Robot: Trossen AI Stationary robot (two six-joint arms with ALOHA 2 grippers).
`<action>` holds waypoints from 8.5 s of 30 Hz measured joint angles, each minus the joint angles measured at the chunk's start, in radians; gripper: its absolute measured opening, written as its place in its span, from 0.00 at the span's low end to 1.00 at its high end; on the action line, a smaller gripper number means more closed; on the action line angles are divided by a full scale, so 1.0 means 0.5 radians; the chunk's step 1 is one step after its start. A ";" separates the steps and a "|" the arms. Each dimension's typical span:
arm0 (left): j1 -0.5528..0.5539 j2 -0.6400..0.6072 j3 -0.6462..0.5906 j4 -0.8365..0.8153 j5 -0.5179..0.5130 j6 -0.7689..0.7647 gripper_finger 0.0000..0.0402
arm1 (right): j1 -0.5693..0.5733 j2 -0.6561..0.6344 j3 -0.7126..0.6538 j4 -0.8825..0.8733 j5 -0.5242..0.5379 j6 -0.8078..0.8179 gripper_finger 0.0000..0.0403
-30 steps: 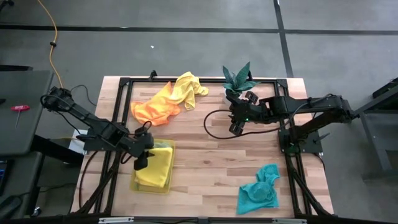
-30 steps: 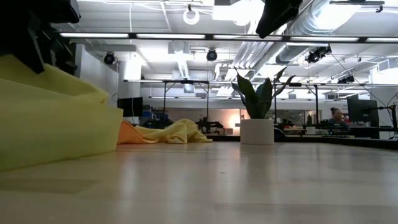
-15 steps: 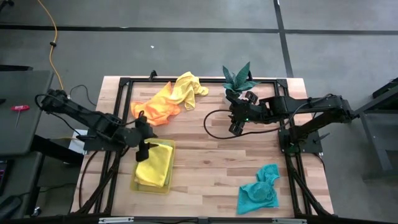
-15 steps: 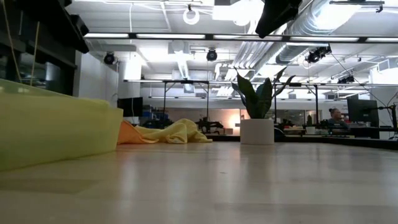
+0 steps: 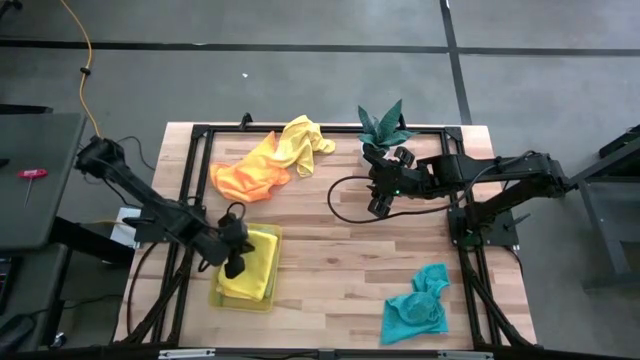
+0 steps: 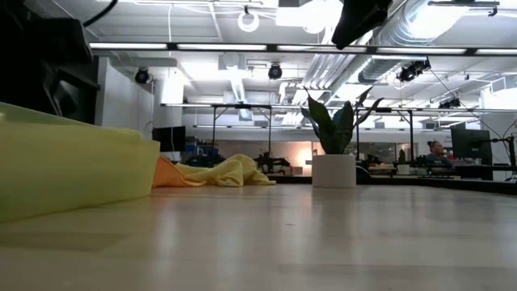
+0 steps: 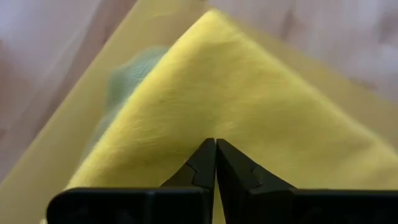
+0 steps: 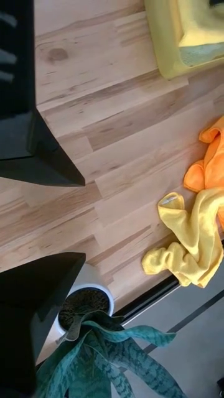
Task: Fold microfiber towels
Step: Stack the bottom yellow microfiber cloth on top of the green microfiber cloth, then fold the blue microfiber cloth
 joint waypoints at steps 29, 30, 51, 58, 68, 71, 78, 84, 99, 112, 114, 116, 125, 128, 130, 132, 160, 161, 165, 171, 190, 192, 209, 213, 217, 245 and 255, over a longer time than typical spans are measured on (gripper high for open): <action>0.731 -0.320 1.104 -0.323 -0.156 1.577 0.01 | 0.000 0.001 0.000 0.011 0.017 -0.001 0.44; 0.779 -0.338 1.115 -0.251 -0.145 1.632 0.01 | 0.000 0.001 0.000 0.011 0.017 -0.001 0.44; 1.091 -0.496 0.431 1.184 0.530 1.257 0.00 | 0.537 0.041 0.000 -0.168 -0.927 0.912 0.44; 1.095 -0.497 0.431 1.183 0.474 1.294 0.00 | 1.138 0.352 0.000 0.030 -1.216 1.318 0.44; 1.095 -0.497 0.431 1.183 0.456 1.294 0.00 | 1.456 0.996 0.000 0.362 -1.391 1.697 0.27; 1.095 -0.497 0.431 1.183 0.452 1.294 0.00 | 1.453 1.096 0.000 0.259 -1.365 1.775 0.07; 1.095 -0.497 0.431 1.182 0.424 1.294 0.00 | 1.423 1.265 0.000 0.124 -1.356 1.711 0.03; 1.095 -0.497 0.431 1.182 0.418 1.294 0.00 | 1.318 1.333 0.000 0.055 -1.222 1.424 0.01; 1.095 -0.497 0.431 1.182 0.416 1.288 0.00 | 0.302 1.337 -0.001 0.472 -0.497 0.245 0.00; 1.094 -0.497 0.431 1.180 0.369 1.288 0.00 | -0.345 1.048 -0.002 0.673 -0.683 -0.070 0.00; 1.094 -0.497 0.431 1.181 0.363 1.289 0.00 | -0.294 0.916 -0.002 0.557 -0.637 -0.115 0.00; 1.094 -0.497 0.431 1.181 0.360 1.292 0.00 | -0.200 0.788 -0.002 0.435 -0.559 -0.141 0.00; 1.089 -0.497 0.432 1.181 0.537 1.289 0.00 | 0.465 0.032 -0.883 0.726 -0.463 0.710 0.00; 1.091 -0.497 0.432 1.181 0.531 1.291 0.00 | 0.709 -0.202 -1.074 0.853 -0.448 1.015 0.00; 1.094 -0.497 0.432 1.182 0.516 1.292 0.00 | 0.825 -0.300 -1.152 0.890 -0.459 1.125 0.00; 1.093 -0.497 0.432 1.182 0.485 1.292 0.00 | 0.904 -0.364 -1.211 0.887 -0.467 1.152 0.00; 1.093 -0.497 0.432 1.178 0.371 1.241 0.00 | 0.668 0.254 -1.386 0.759 -0.837 0.553 0.49; 1.093 -0.497 0.432 1.174 0.371 1.241 0.00 | 0.669 0.261 -1.386 0.746 -0.824 0.582 0.49; 1.093 -0.497 0.432 1.164 0.371 1.241 0.00 | 0.676 0.263 -1.387 0.695 -0.761 0.716 0.47; 1.093 -0.497 0.432 1.161 0.371 1.241 0.00 | 0.675 0.258 -1.387 0.607 -0.769 0.859 0.18; 1.090 0.058 0.433 1.134 0.534 1.164 0.00 | 0.113 -0.439 -0.654 0.461 -0.321 0.857 0.00; 1.088 0.136 0.433 1.159 0.605 1.122 0.00 | 0.008 -0.485 -0.623 0.295 -0.174 1.062 0.00; 1.036 0.974 0.608 1.550 0.626 0.995 0.06 | -0.082 -0.434 -0.800 0.202 -0.449 1.355 0.00; 1.036 1.242 0.851 1.447 0.632 1.044 0.14 | -0.078 -0.429 -0.800 0.206 -0.452 1.355 0.00; 1.073 1.510 1.195 1.205 0.573 1.234 0.24 | -0.078 -0.429 -0.800 0.212 -0.447 1.355 0.00; 1.318 2.622 2.414 0.735 -0.040 1.189 0.45 | -0.078 -0.430 -0.800 0.248 -0.356 1.414 0.00; 1.371 2.488 2.410 0.398 0.166 1.431 0.03 | -0.078 -0.430 -0.800 0.268 -0.333 1.385 0.00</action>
